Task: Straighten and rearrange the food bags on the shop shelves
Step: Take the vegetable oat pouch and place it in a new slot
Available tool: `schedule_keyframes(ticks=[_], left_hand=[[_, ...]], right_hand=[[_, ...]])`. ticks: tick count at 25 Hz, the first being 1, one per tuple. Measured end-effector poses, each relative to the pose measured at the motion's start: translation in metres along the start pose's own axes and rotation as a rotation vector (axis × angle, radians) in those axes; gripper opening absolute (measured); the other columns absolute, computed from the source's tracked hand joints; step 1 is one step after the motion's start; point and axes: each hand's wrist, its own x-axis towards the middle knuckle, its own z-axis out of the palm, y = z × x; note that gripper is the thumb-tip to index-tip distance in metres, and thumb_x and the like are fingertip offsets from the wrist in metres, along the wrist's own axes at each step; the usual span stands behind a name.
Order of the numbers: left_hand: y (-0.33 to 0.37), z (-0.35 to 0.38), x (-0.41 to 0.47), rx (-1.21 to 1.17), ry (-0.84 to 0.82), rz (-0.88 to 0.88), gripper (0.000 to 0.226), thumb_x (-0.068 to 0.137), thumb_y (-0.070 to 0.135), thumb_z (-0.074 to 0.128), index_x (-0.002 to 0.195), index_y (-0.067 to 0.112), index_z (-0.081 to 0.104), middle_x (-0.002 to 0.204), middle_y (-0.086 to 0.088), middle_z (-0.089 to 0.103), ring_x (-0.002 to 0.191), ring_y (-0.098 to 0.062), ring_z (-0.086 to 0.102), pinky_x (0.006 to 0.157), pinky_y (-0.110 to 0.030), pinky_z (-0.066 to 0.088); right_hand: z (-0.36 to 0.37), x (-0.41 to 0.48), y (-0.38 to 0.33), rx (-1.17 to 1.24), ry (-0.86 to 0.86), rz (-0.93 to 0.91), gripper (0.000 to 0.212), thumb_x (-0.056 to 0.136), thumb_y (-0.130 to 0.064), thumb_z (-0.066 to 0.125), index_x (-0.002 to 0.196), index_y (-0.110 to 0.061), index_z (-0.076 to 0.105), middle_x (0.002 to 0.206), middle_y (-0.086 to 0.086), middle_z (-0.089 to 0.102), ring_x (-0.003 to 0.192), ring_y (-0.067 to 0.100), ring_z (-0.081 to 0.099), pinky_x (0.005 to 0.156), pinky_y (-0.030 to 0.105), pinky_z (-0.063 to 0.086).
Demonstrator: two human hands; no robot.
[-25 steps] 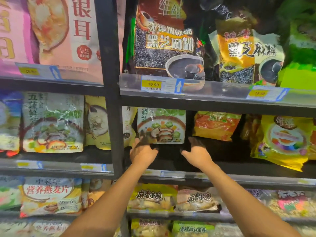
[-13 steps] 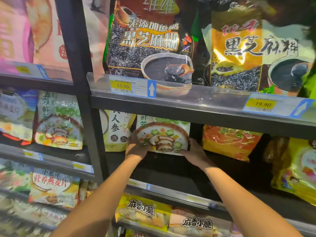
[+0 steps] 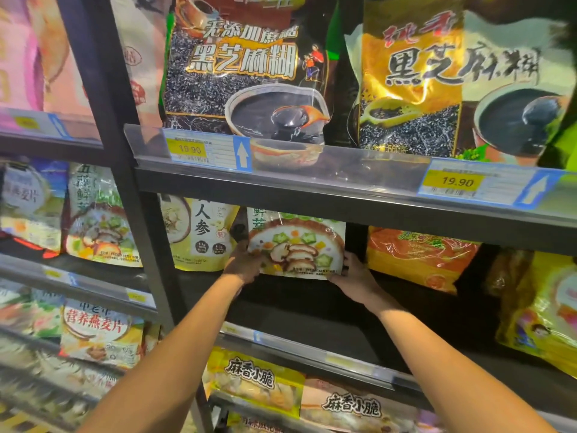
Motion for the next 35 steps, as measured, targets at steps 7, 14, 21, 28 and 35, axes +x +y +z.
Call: schedule_keyframes(ticks=[7, 14, 21, 28, 35], left_hand=[[-0.007, -0.002, -0.007, 0.219, -0.017, 0.061, 0.058, 0.082, 0.042, 0.084, 0.123, 0.012, 0.056, 0.118, -0.008, 0.066, 0.107, -0.028, 0.062, 0.091, -0.037, 0.05], [-0.007, -0.004, -0.011, 0.171, -0.23, 0.049, 0.095, 0.056, 0.052, 0.094, 0.137, 0.019, 0.056, 0.129, 0.001, 0.068, 0.119, -0.024, 0.063, 0.104, -0.042, 0.053], [-0.013, -0.013, -0.027, 0.149, -0.377, 0.023, 0.069, 0.065, 0.037, 0.097, 0.125, 0.026, 0.066, 0.119, 0.004, 0.074, 0.111, -0.017, 0.068, 0.105, -0.039, 0.055], [-0.015, -0.014, -0.042, 0.074, -0.329, 0.081, 0.07, 0.073, 0.033, 0.094, 0.134, 0.025, 0.059, 0.122, 0.005, 0.07, 0.116, -0.019, 0.065, 0.102, -0.034, 0.052], [0.004, -0.026, -0.072, 0.042, -0.309, 0.109, 0.04, 0.088, 0.026, 0.082, 0.114, 0.032, 0.051, 0.097, 0.016, 0.063, 0.086, 0.003, 0.057, 0.063, -0.007, 0.049]], right_hand=[[-0.026, -0.004, 0.024, 0.014, 0.029, 0.046, 0.057, 0.085, -0.028, 0.082, 0.133, -0.017, 0.054, 0.125, -0.001, 0.067, 0.112, 0.016, 0.066, 0.097, 0.038, 0.056], [-0.022, -0.007, 0.019, 0.022, 0.032, 0.031, 0.049, 0.086, -0.039, 0.08, 0.126, -0.021, 0.057, 0.119, -0.002, 0.069, 0.105, 0.014, 0.067, 0.085, 0.032, 0.055], [-0.041, -0.007, 0.032, 0.185, -0.011, -0.034, 0.078, 0.064, -0.079, 0.08, 0.122, -0.029, 0.066, 0.115, -0.008, 0.076, 0.107, 0.015, 0.074, 0.094, 0.042, 0.059], [-0.028, -0.011, -0.006, 0.557, -0.112, 0.005, 0.061, 0.068, -0.042, 0.089, 0.123, -0.031, 0.065, 0.121, 0.005, 0.076, 0.106, 0.022, 0.076, 0.094, 0.047, 0.058], [-0.032, -0.029, -0.007, 0.554, -0.038, -0.041, 0.087, 0.059, -0.078, 0.082, 0.135, -0.042, 0.059, 0.128, -0.007, 0.073, 0.118, 0.021, 0.07, 0.106, 0.055, 0.051]])
